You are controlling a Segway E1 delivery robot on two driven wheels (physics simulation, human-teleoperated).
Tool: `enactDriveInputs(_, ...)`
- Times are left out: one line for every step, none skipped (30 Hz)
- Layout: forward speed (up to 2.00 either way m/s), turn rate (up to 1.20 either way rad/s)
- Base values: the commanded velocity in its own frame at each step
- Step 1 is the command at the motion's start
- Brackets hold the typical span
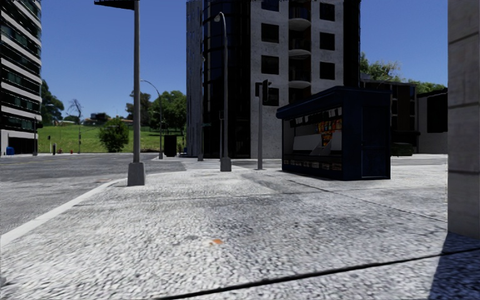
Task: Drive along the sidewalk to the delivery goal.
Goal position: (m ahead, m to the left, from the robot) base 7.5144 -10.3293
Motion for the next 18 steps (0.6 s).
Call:
enactDriveInputs(1.53,-0.45)
enactDriveInputs(1.53,-0.45)
enactDriveInputs(1.53,-0.45)
enactDriveInputs(1.53,-0.45)
enactDriveInputs(1.53,-0.45)
enactDriveInputs(1.53,-0.45)
enactDriveInputs(1.53,-0.45)
enactDriveInputs(1.53,-0.45)
enactDriveInputs(1.53,-0.45)
enactDriveInputs(1.53,-0.45)
enactDriveInputs(1.53,-0.45)
enactDriveInputs(1.53,-0.45)
enactDriveInputs(1.53,-0.45)
enactDriveInputs(1.53,-0.46)
enactDriveInputs(1.53,-0.46)
enactDriveInputs(1.53,-0.46)
enactDriveInputs(1.53,-0.46)
enactDriveInputs(1.53,-0.46)
